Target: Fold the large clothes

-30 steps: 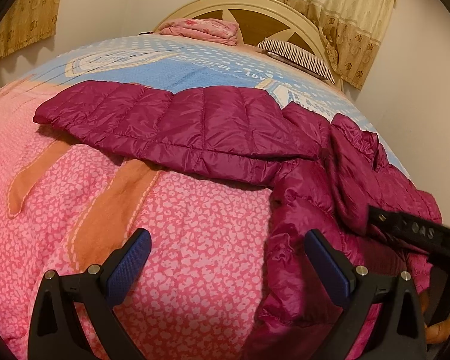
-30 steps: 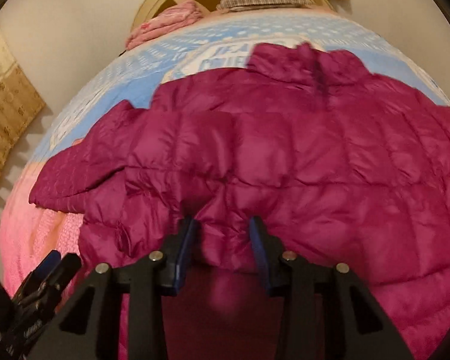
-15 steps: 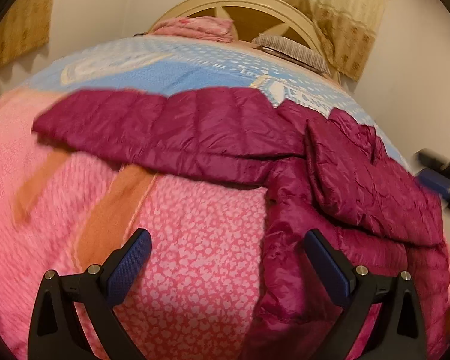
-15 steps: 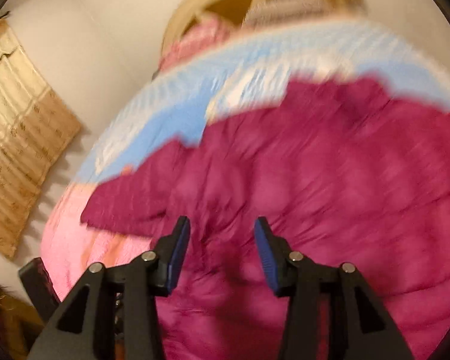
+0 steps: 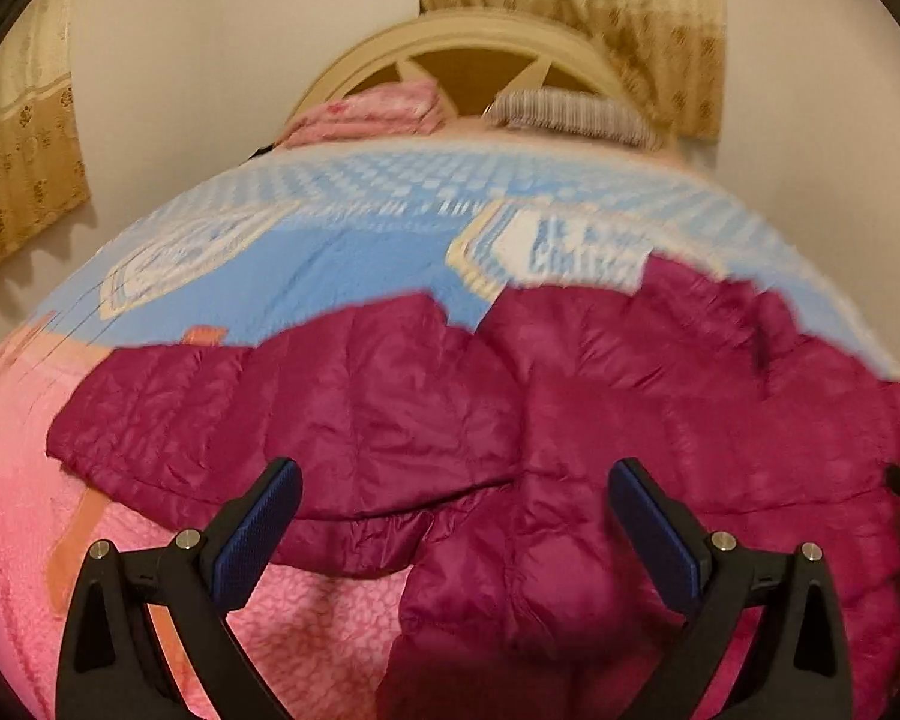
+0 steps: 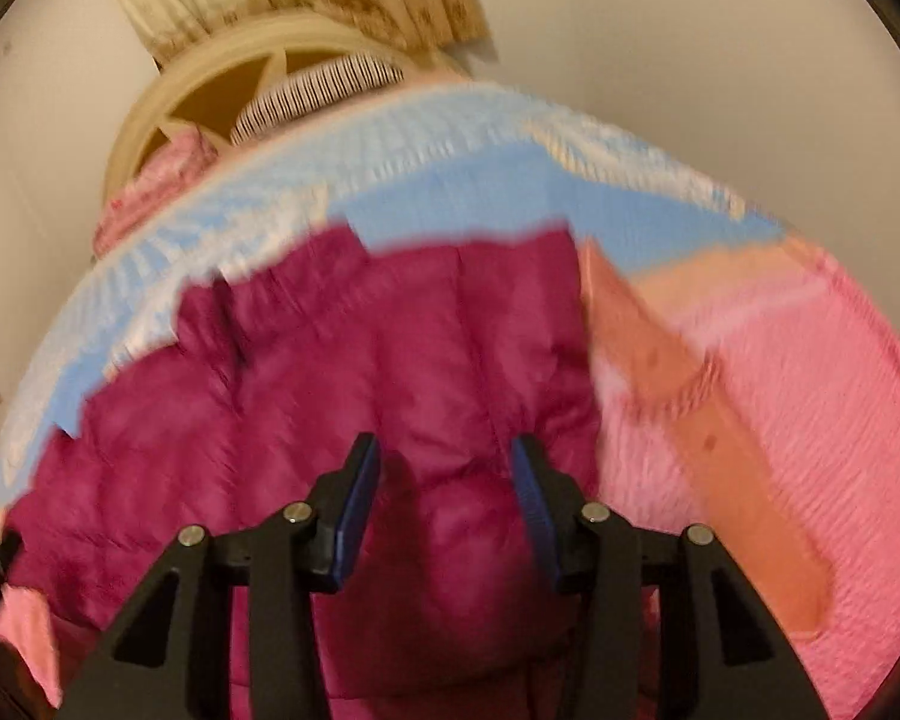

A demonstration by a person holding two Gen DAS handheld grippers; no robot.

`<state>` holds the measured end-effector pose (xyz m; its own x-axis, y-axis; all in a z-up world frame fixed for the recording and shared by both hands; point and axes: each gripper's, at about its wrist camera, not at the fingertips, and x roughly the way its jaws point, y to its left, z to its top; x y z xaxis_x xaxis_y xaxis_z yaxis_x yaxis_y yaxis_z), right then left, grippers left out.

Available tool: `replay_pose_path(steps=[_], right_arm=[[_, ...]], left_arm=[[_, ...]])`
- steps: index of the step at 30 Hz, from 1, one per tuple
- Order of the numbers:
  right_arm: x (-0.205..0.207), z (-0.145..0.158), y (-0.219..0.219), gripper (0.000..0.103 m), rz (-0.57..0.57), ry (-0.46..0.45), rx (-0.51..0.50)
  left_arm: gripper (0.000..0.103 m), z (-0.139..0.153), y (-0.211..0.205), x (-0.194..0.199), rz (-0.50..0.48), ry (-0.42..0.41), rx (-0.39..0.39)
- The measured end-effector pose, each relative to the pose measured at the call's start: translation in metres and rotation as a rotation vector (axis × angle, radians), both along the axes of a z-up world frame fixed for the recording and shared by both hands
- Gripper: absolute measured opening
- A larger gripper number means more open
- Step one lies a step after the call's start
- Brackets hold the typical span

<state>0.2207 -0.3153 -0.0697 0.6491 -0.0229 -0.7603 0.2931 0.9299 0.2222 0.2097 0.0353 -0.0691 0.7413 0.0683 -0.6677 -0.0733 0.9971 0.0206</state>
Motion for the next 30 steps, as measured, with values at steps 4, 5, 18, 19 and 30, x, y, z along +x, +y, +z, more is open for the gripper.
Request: replay_pose_path(steps=[4,5,18,19,30], right_arm=[[-0.003,-0.017,0.006,0.057,0.025,0.0,-0.067],[-0.003,-0.015,0.008,0.059,0.03,0.0,-0.079],[-0.005,-0.015,0.021,0.076,0.057,0.002,-0.191],[-0.005,-0.015,0.021,0.076,0.056,-0.001,-0.189],[-0.018,-0.007,0.025,0.084,0.031,-0.077,-0.196]], left_arm=[[0.102,-0.033,0.004,0.01,0.035,0.105,-0.012],[0.102,-0.035,0.009,0.013,0.037,0.12,-0.044],[0.102,0.011,0.076,-0.032,0.129,-0.014,-0.194],[0.102,0.02,0.098,-0.037,0.173,-0.045,-0.2],[0.098,-0.002,0.282,0.011,0.648,0.032,-0.216]])
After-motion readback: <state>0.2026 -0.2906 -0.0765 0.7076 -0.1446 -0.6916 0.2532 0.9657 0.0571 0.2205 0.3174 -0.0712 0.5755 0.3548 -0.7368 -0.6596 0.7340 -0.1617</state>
